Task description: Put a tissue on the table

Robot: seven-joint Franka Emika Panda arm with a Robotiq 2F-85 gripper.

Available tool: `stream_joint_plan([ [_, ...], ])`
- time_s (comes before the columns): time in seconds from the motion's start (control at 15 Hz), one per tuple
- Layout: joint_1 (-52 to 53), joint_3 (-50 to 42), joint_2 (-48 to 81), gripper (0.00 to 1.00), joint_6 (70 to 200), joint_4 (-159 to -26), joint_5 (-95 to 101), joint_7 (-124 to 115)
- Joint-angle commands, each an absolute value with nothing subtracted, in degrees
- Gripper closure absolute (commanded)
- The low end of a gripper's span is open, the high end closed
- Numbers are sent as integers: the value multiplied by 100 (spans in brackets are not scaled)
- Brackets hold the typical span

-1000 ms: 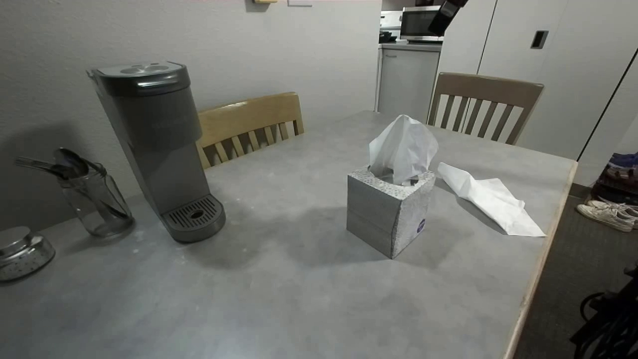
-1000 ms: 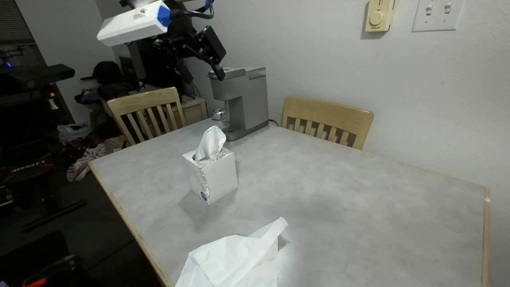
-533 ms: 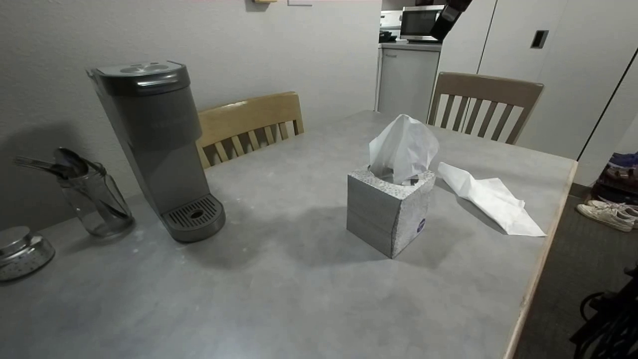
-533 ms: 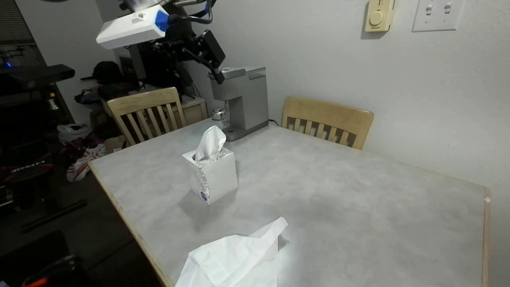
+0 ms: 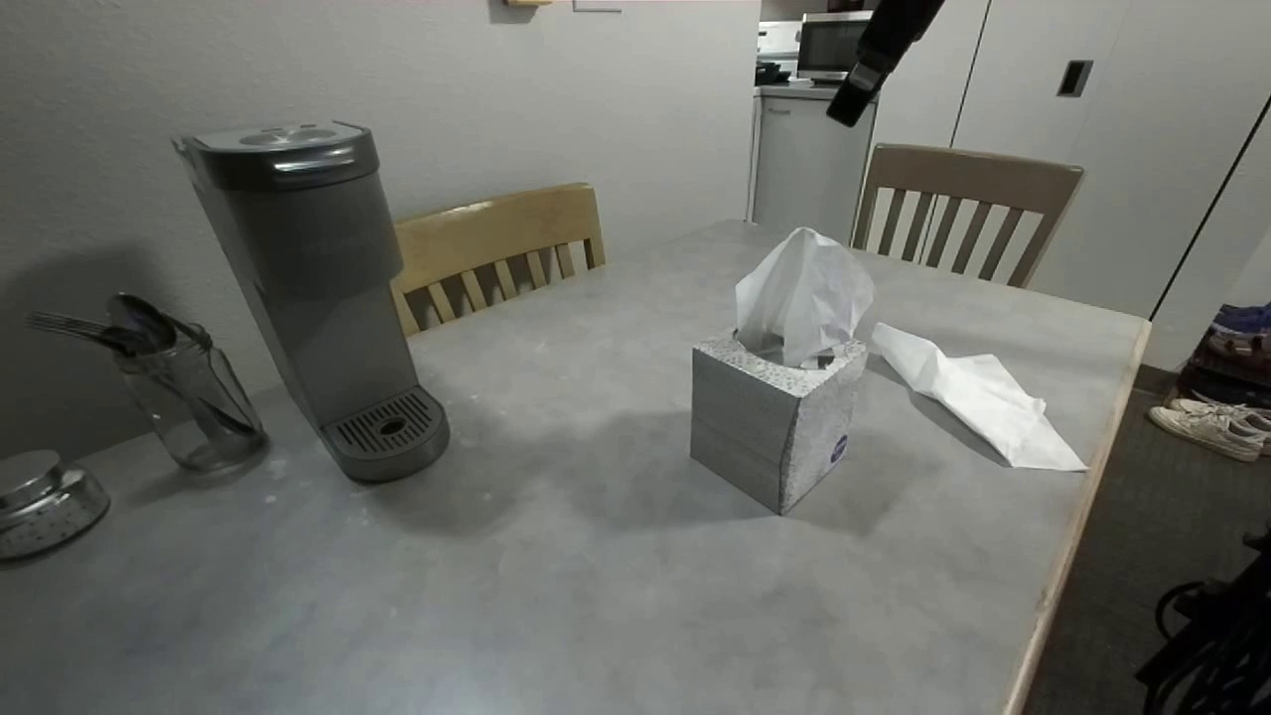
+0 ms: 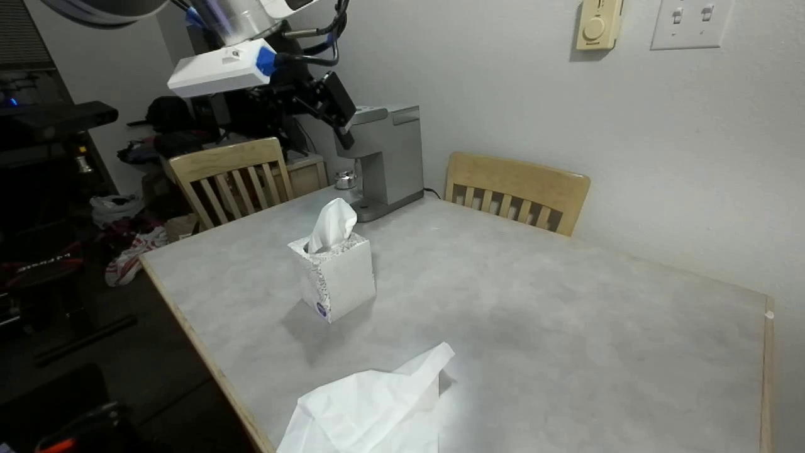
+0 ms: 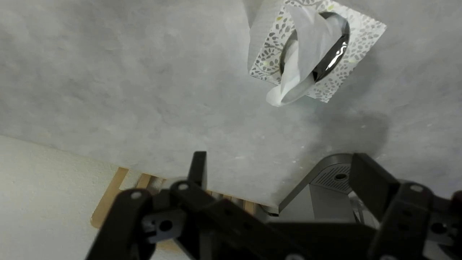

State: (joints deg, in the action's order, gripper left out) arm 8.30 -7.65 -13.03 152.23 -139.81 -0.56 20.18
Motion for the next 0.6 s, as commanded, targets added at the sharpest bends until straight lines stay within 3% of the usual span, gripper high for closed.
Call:
stream_joint_plan([
  [0.0,656,-502,-696,0,15582,-13625,-30,1827],
  [0.53,633,-76,205,0,15605,-12959,-130,1141],
])
